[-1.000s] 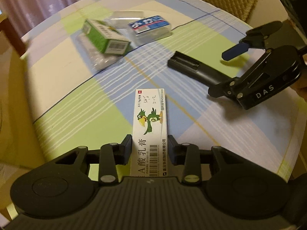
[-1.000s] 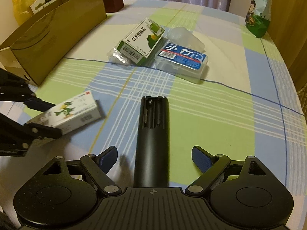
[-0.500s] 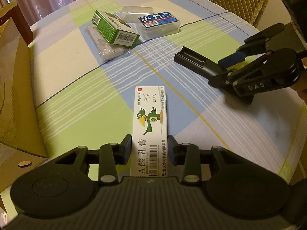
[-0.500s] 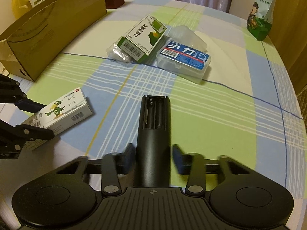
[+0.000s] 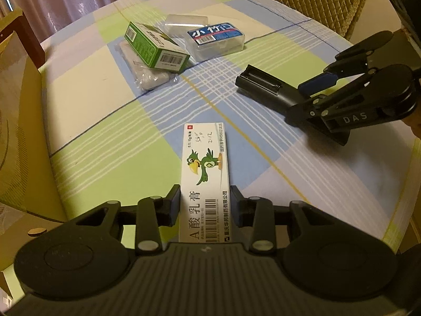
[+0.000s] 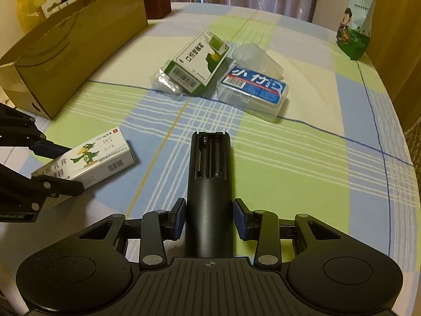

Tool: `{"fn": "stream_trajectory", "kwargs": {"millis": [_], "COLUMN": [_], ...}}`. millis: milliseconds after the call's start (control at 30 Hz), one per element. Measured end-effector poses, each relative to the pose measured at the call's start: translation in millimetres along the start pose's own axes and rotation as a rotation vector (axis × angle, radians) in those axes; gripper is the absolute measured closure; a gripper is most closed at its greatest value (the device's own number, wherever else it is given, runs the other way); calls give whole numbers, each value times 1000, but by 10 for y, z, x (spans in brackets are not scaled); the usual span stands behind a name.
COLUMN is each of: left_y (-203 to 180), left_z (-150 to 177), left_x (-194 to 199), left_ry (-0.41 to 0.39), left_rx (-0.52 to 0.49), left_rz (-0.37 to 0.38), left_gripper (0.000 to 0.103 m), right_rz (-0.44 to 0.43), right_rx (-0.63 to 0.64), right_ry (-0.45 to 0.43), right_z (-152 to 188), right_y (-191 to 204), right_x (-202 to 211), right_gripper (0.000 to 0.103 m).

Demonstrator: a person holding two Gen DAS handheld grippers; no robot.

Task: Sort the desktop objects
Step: 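Grasp the white-green ointment box with the left tool while the right tool grasps the black remote, then lift the ointment box and black remote and carry them over the cardboard box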

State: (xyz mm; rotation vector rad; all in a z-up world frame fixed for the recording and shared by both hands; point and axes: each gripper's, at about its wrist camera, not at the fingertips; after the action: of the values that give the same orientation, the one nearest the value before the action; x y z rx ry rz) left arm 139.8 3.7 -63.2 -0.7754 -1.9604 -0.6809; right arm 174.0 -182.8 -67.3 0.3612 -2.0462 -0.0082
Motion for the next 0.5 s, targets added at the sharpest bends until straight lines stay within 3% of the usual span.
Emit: {"fn": "stream_trajectory", "kwargs": {"millis": [500], "left_y": [72], "left_z": [-82], "left_x": [137], "left_ry": [-43], "left_rx": [18], "left_rz": [-32], "left_gripper": [70], "right_rz": [-20], "right_rx": [26], "right_ry": [-39], "right_z": [-161], "right_y": [70], "right_x": [156], "right_gripper": [66]}}
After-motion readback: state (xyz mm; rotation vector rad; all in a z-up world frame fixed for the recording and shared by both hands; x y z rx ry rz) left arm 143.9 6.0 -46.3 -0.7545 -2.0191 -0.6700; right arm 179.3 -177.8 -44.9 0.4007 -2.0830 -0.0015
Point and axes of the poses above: each gripper's, at about its wrist camera, not at the fingertips, and x roughly against the way its jaws point, y to its left, z to its underside, and after that the axes turned 15 degrees about -x, right-handed
